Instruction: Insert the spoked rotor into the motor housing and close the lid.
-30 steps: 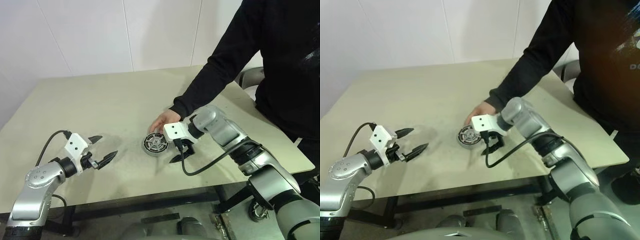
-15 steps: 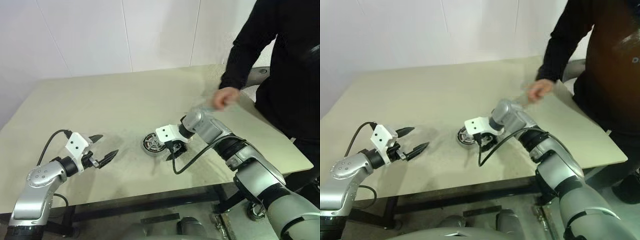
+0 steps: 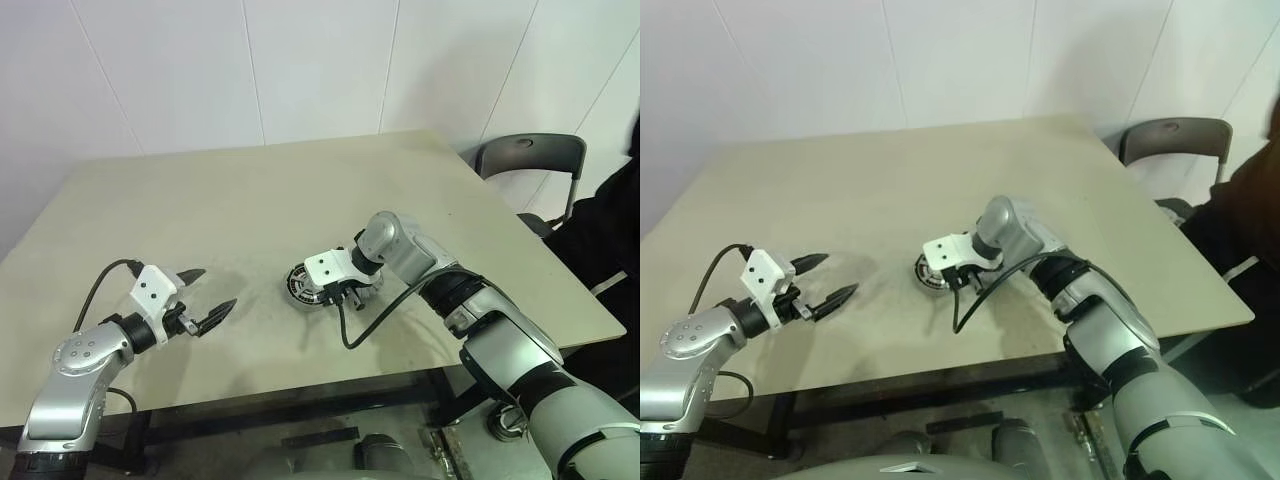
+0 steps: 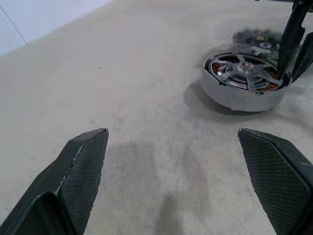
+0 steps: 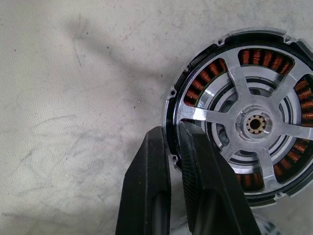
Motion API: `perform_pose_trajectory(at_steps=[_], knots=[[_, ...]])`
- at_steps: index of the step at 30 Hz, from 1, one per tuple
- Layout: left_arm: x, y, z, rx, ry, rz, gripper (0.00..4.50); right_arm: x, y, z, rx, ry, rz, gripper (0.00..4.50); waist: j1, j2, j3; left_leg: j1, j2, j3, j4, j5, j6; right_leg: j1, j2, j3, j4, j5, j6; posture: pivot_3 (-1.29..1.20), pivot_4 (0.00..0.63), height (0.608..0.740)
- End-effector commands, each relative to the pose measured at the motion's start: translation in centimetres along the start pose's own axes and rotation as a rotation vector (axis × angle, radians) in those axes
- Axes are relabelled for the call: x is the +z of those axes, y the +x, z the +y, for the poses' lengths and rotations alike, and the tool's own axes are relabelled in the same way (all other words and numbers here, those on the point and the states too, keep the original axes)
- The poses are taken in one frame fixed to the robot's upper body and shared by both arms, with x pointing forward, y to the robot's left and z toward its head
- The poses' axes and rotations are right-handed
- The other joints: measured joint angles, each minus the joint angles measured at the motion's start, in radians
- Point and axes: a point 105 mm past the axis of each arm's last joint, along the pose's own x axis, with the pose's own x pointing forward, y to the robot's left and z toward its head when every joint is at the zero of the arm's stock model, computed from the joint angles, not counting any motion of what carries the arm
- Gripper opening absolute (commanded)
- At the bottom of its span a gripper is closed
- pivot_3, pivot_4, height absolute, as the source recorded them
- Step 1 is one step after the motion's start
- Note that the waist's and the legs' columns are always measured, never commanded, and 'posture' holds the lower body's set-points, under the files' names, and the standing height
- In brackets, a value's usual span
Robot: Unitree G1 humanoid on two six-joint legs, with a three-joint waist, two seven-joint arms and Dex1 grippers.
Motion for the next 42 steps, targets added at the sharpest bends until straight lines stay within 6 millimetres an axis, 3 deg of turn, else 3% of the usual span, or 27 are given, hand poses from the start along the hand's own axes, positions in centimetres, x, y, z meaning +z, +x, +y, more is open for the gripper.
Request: perform_pose_trajectory(at_steps=[1, 8, 19, 35, 42], knots=[[0.9, 0.0, 0.3, 0.009, 0.035, -0.031, 4.50, 2.2, -1.5, -0.9, -0.038, -0.095, -0.042, 0.02, 0.000, 0.000, 0.000, 0.000, 0.000, 0.000, 0.000, 0.000, 0.000, 0.000, 0.000, 0.000, 0.000, 0.000, 0.000, 0.00, 0.000, 0.740], [0.8, -0.1, 0.2, 0.011, 0.031, -0.028, 4.50, 3.2, -2.7, 0.3, -0.002, -0.135, -0.068, 0.02, 0.001, 0.000, 0.000, 0.000, 0.000, 0.000, 0.000, 0.000, 0.000, 0.000, 0.000, 0.000, 0.000, 0.000, 0.000, 0.00, 0.000, 0.740], [0.7, 0.0, 0.2, 0.005, 0.028, -0.024, 4.50, 3.6, -2.1, 2.7, 0.097, -0.024, -0.070, 0.02, 0.002, 0.000, 0.000, -0.001, 0.000, 0.000, 0.000, 0.000, 0.000, 0.000, 0.000, 0.000, 0.000, 0.000, 0.000, 0.00, 0.000, 0.740], [0.5, -0.1, -0.1, 0.015, 0.018, -0.022, 4.50, 4.1, -0.5, 2.0, 0.082, -0.024, -0.050, 0.02, 0.002, 0.000, 0.000, 0.000, 0.000, 0.000, 0.000, 0.000, 0.000, 0.000, 0.000, 0.000, 0.000, 0.000, 0.000, 0.00, 0.000, 0.740], [0.5, -0.2, -0.1, 0.018, 0.016, -0.019, 4.50, 4.6, -0.9, 1.6, 0.062, -0.051, -0.074, 2.36, 0.002, 0.000, 0.000, 0.000, 0.000, 0.000, 0.000, 0.000, 0.000, 0.000, 0.000, 0.000, 0.000, 0.000, 0.000, 0.00, 0.000, 0.740]])
